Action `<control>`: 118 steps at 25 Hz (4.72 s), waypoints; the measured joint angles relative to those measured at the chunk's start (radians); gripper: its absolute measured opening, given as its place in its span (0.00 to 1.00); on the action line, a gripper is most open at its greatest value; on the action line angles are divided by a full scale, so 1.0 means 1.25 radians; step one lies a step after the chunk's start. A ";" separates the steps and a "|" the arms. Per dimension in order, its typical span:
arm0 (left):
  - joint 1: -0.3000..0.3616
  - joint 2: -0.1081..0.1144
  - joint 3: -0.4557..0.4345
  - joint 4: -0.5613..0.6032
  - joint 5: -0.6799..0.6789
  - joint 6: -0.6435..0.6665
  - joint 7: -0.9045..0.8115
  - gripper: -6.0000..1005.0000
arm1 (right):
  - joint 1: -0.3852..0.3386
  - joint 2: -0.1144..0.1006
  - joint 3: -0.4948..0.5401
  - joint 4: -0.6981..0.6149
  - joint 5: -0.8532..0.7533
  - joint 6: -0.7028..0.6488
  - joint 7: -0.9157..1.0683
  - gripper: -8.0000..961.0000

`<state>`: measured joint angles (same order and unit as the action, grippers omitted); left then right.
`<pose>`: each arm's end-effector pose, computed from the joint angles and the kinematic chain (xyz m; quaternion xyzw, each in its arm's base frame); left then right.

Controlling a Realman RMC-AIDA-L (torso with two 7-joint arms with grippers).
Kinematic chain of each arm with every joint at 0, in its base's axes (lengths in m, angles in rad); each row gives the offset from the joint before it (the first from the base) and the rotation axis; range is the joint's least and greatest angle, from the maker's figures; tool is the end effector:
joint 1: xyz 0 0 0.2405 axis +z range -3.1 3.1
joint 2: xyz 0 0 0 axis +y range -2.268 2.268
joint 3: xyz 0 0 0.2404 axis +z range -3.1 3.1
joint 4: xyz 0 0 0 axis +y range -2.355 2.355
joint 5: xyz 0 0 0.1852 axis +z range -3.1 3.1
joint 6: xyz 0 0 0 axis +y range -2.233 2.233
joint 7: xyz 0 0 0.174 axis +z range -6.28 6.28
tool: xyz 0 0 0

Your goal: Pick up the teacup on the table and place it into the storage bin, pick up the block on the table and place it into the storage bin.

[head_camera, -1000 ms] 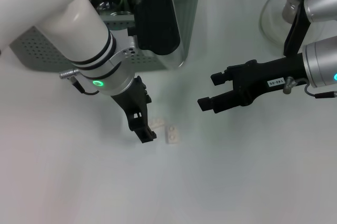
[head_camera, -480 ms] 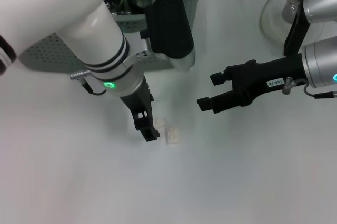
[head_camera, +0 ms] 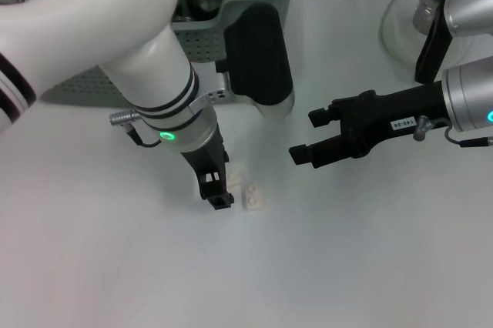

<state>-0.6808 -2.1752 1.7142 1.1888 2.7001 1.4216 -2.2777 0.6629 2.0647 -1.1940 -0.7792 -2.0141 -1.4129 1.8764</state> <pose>-0.1762 0.3048 -0.0989 -0.9530 -0.0613 0.2850 0.0821 0.1765 0.3246 -0.0654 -0.9634 0.2550 0.0803 0.0194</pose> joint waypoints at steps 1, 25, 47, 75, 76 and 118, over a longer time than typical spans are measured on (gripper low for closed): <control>0.000 0.000 0.007 0.000 0.003 -0.002 -0.001 0.73 | -0.001 0.000 0.001 0.000 0.000 0.000 0.000 0.99; -0.013 0.000 0.056 -0.005 0.018 -0.021 -0.048 0.41 | -0.003 0.000 0.003 0.000 0.000 0.004 -0.015 0.99; -0.030 0.000 0.070 -0.029 0.019 -0.022 -0.085 0.37 | -0.006 -0.002 0.003 0.005 0.000 0.005 -0.021 0.99; -0.016 0.104 -0.827 0.343 -0.208 0.354 -0.066 0.23 | -0.008 -0.005 0.021 0.014 0.000 -0.003 -0.051 0.99; -0.033 0.130 -0.850 0.321 -0.209 0.343 -0.071 0.23 | -0.007 -0.005 0.020 0.014 0.000 -0.003 -0.052 0.99; 0.001 0.003 -0.225 0.002 -0.188 0.204 0.169 0.95 | 0.000 -0.010 0.034 0.021 0.000 -0.005 -0.047 0.99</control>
<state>-0.6792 -2.1710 1.4334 1.1915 2.4653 1.6771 -2.0665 0.6623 2.0518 -1.1520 -0.7532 -2.0141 -1.4187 1.8180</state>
